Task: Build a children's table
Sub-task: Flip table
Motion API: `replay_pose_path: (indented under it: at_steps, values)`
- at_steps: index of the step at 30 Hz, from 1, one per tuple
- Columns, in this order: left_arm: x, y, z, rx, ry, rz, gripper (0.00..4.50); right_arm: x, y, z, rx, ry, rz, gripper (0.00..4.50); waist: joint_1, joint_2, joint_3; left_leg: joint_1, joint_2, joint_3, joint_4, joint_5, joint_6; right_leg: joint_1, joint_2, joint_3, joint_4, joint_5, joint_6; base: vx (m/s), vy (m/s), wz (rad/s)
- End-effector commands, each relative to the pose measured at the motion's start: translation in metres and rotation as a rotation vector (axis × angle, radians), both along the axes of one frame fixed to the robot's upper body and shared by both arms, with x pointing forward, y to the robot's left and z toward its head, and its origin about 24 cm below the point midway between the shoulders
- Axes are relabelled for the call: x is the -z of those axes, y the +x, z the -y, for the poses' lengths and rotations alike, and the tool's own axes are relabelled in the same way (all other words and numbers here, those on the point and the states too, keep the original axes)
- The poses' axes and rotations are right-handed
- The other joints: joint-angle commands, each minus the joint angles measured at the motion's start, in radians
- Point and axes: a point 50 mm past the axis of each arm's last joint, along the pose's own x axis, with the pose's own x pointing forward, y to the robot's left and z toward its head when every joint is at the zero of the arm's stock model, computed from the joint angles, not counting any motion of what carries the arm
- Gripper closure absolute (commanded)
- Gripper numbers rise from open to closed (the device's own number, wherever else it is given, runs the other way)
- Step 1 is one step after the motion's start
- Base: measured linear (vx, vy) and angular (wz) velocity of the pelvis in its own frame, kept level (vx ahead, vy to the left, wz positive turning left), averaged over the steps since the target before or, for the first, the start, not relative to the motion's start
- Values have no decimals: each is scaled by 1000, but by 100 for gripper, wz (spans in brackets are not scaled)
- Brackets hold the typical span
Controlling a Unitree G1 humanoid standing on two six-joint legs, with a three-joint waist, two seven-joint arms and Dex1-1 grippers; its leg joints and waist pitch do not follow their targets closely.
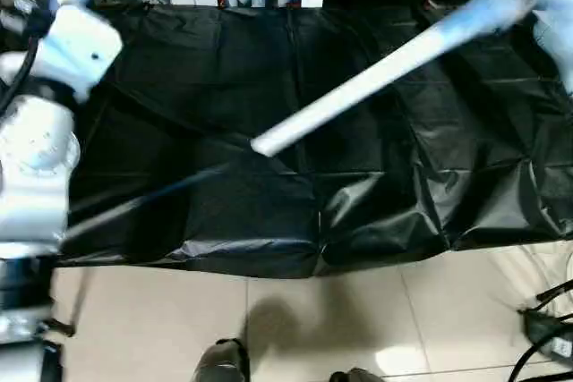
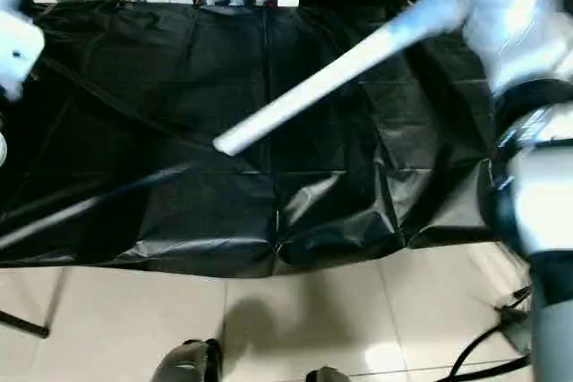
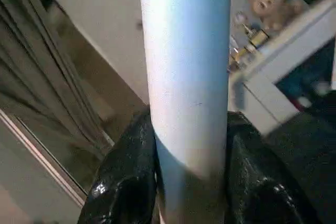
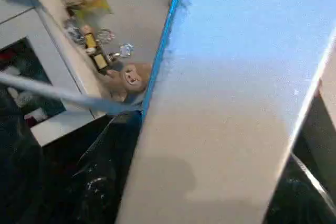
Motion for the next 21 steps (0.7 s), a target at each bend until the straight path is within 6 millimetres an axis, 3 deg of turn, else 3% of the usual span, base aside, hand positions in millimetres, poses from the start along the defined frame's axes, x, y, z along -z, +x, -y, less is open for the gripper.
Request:
replay_pose_path:
  at_steps: [1,3,6,9,12,15,17,20,21]
  values:
    - [1,1,19,91,38,-28,304,14,1,-36,-99,-376,-98,233,-13,-8,-88,57,13,-8,-46,-191,60,28,-28,15,-64,-9,-204,0,0,0]
    - [4,1,21,104,17,-43,304,9,0,-38,-96,-400,-110,233,-17,-10,-88,59,14,-9,-46,-206,46,27,-25,14,-62,3,-206,0,0,0]
    - [11,1,26,129,-69,-74,305,-2,0,-43,-89,-420,-123,233,-21,-9,-84,62,14,-10,-51,-257,28,26,-31,16,-68,-41,-201,0,0,0]
    - [17,1,29,144,-133,-99,305,-11,-1,-49,-80,-449,-118,233,-26,-15,-84,62,14,-11,-53,-289,15,24,-31,15,-70,-70,-198,0,0,0]
    - [32,-2,35,154,-187,-148,306,-22,-3,-62,-72,-520,-95,233,-34,-18,-80,56,14,-13,-58,-309,12,25,-36,14,-74,-112,-190,0,0,0]
    - [48,-5,40,164,-225,-192,306,-27,-4,-71,-72,-563,-74,233,-42,-21,-79,58,16,-14,-60,-336,0,20,-35,16,-76,-132,-175,0,0,0]
    - [66,-8,44,162,-242,-251,306,-30,-5,-82,-92,-572,-60,233,-49,-28,-77,60,18,-15,-63,-353,-7,18,-33,16,-77,-121,-166,0,0,0]
    - [82,-9,45,155,-261,-311,306,-28,-5,-89,-124,-564,-66,170,-52,-28,-77,63,18,-16,-64,-371,-7,16,-34,17,-77,-120,-161,0,0,0]
    - [92,-10,44,147,-279,-344,306,-25,-4,-93,-142,-556,-78,170,-54,-34,-76,65,19,-16,-66,-391,-13,13,-31,16,-80,-131,-158,0,0,0]
